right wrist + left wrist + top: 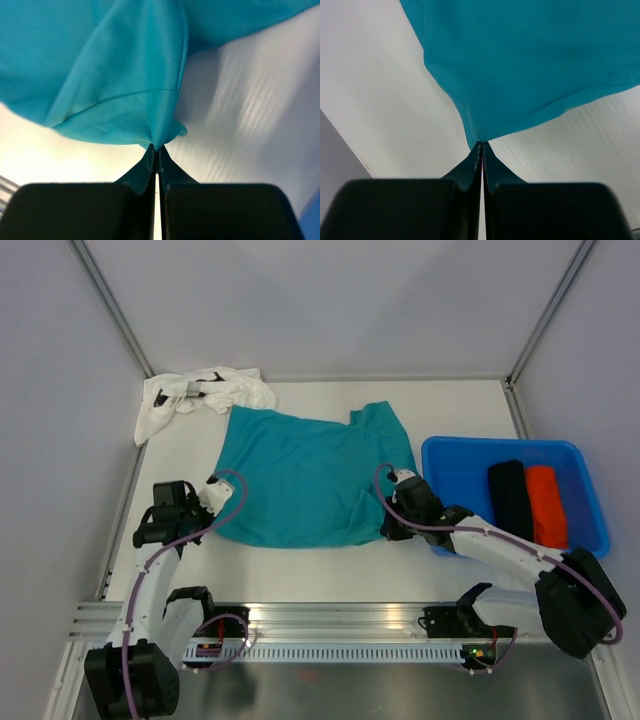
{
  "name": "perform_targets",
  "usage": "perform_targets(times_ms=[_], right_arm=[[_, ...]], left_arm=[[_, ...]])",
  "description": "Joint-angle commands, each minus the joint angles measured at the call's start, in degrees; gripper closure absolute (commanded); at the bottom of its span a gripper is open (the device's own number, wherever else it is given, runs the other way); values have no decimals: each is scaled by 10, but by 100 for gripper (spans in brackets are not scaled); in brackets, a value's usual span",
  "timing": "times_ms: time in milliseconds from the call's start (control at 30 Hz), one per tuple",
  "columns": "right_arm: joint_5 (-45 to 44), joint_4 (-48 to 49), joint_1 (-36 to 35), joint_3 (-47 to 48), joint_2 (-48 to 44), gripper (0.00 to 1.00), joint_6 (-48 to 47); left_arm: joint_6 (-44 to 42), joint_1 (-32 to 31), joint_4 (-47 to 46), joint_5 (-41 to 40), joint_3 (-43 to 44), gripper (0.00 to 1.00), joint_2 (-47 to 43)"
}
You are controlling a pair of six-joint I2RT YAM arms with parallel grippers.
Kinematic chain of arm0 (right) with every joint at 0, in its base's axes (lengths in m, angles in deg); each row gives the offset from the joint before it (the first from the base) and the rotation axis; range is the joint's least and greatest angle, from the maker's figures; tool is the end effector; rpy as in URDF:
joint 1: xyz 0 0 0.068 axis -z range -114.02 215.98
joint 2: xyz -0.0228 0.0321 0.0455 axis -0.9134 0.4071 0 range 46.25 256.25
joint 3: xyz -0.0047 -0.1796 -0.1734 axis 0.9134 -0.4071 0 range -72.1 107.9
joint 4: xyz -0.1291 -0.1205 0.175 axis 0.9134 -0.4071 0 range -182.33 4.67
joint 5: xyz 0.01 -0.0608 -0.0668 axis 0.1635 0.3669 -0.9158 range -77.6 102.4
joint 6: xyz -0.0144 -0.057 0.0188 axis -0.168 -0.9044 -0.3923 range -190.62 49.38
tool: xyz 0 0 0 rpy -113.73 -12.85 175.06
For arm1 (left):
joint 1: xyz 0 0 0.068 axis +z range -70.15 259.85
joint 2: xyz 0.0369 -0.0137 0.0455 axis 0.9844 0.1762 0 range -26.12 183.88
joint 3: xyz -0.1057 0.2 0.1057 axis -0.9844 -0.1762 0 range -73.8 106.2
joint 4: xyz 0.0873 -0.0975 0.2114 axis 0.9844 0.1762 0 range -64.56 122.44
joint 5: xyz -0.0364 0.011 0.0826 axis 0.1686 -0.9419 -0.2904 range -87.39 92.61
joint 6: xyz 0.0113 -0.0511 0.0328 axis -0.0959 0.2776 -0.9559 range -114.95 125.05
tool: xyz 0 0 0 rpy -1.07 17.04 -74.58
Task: Roll the t-shirts
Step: Flatten the tshirt, then fold the tshirt
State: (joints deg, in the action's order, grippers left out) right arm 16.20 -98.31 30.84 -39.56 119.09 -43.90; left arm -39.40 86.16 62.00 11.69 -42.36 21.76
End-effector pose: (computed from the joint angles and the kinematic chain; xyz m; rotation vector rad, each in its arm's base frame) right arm 0.1915 0.1386 0.1425 -0.2173 2.5685 0.5132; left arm 0.1699 0.0113 0.1877 0.8750 2.3291 0.1781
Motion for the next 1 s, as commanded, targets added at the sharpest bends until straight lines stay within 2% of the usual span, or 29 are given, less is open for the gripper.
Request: perform_targets(times_ms=[0,100,200,367,500,567,700,767,867,967], right_arm=[[-30,-70,-6,26,-100,100,0],[-31,-160,-16,56,-190,100,-3],[-12,-246,-18,93,-240,100,2],[50,-342,-20,120,-288,100,20],[75,-407,-20,128,-301,100,22],[90,-424,-20,128,-300,100,12],[93,-409,-20,110,-286,100,5],[88,-387,-20,109,-262,100,10],[17,-360,-20,126,-224,100,15],[-13,-329,-12,144,-174,100,4]], left_arm=[[15,2,28,-12,25,98,-14],[16,1,68,-1,48,98,-37],[13,1,108,-5,67,98,-66],[9,1,182,-6,87,98,-108],[-27,1,251,12,82,98,-147],[-37,2,275,20,76,98,-164],[-18,2,254,38,62,98,-143],[-11,1,224,48,65,98,-105],[-6,0,166,42,78,98,-60],[0,0,131,35,100,98,12]])
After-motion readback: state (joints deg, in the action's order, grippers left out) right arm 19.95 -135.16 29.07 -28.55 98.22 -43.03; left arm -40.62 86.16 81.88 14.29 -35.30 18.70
